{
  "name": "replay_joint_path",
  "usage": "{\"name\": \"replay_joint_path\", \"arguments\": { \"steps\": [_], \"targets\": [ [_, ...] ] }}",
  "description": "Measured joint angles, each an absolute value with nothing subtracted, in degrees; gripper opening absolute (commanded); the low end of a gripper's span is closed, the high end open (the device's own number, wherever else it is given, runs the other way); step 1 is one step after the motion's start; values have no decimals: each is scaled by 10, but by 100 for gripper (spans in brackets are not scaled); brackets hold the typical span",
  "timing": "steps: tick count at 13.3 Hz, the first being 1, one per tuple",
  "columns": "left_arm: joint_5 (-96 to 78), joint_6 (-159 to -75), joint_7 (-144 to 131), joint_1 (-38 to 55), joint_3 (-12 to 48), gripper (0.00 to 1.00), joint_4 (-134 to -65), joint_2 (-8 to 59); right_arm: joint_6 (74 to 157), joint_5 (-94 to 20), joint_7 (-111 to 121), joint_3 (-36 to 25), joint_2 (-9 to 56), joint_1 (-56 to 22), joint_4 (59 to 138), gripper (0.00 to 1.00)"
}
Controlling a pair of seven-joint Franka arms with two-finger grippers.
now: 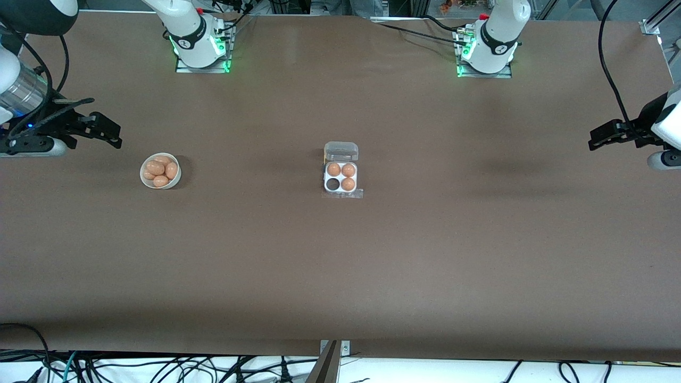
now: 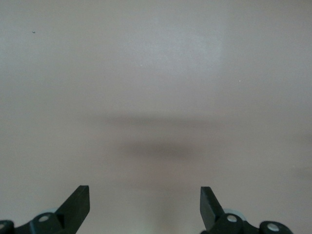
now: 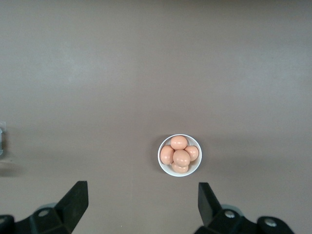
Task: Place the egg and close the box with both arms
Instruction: 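Lower the open right gripper over the eggs in the white bowl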
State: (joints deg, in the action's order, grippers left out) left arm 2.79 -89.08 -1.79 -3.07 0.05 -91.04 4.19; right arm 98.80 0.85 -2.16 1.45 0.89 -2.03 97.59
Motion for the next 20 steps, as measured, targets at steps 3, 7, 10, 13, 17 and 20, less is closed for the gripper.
{"name": "replay_joint_path", "arguments": {
  "steps": [3,7,10,13,17,20],
  "targets": [
    [28,-891,-18,-31,0,100,-910,42,986,10,-22,14,38,-19,986,100],
    [28,-891,-18,-31,0,100,-910,42,1009,11,-22,6,105,-8,991,100],
    [28,-891,-18,-31,0,100,-909,42,1068,11,-14,4,130,-2,1023,100],
    [28,-891,-18,-31,0,100,-909,42,1169,11,11,-11,121,-2,1110,100],
    [28,-891,-18,-31,0,100,-909,42,1342,11,31,-21,109,-1,1255,100],
    [28,-891,-18,-31,0,100,-909,42,1413,11,37,-24,108,-1,1325,100]
  ]
}}
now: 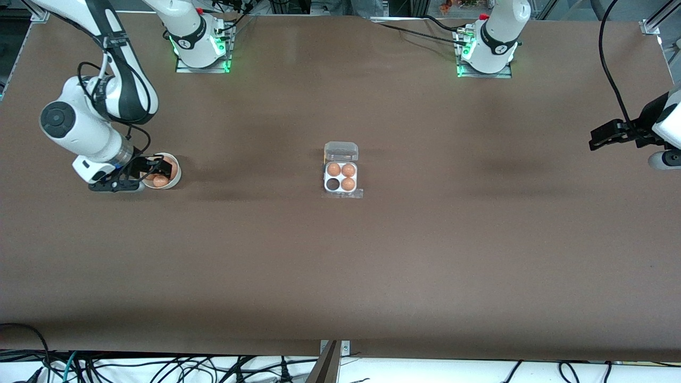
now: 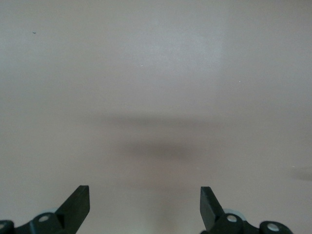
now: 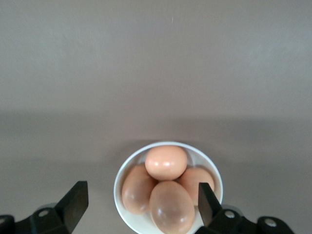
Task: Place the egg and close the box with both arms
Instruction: 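Lower the open right gripper over the eggs in the white bowl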
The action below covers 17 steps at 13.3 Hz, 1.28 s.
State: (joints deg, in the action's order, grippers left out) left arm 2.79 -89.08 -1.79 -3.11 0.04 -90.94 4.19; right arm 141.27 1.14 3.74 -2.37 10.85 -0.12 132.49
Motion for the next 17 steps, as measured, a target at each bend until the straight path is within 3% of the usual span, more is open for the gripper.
{"name": "replay_joint_path", "arguments": {
  "steps": [10,12,17],
  "targets": [
    [28,-891,-18,-31,0,100,-909,42,1417,11,92,-53,114,-1,1348,98],
    [28,-891,-18,-31,0,100,-909,42,1417,11,92,-53,118,-1,1348,87],
    [28,-891,-18,-31,0,100,-909,42,1417,11,92,-50,118,-1,1348,72]
  ]
}}
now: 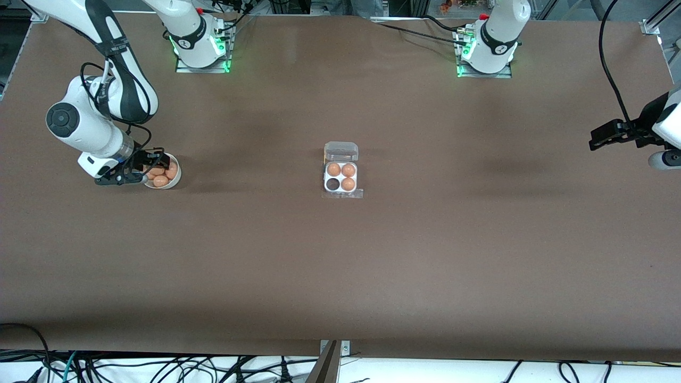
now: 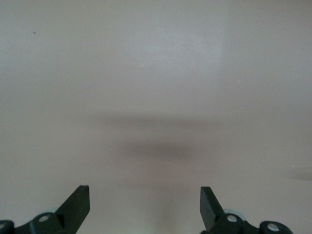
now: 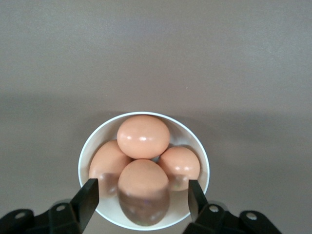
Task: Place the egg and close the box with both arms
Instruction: 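Lower the open right gripper over the eggs in the white bowl, then close the right gripper on one brown egg and lift it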
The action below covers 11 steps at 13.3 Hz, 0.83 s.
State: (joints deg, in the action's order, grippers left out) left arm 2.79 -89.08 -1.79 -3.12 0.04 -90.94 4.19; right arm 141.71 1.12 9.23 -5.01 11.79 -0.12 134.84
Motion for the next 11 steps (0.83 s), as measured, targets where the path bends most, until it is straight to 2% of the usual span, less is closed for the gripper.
{"name": "replay_joint_path", "arguments": {
  "steps": [4,7,10,11],
  "targets": [
    [28,-891,-18,-31,0,100,-909,42,1417,11,92,-49,118,-1,1348,56],
    [28,-891,-18,-31,0,100,-909,42,1417,11,92,-49,118,-1,1348,49],
    [28,-891,-18,-31,0,100,-909,42,1417,11,92,-49,118,-1,1348,47],
    [28,-891,-18,-31,0,100,-909,42,1417,11,92,-49,118,-1,1348,42]
  ]
}}
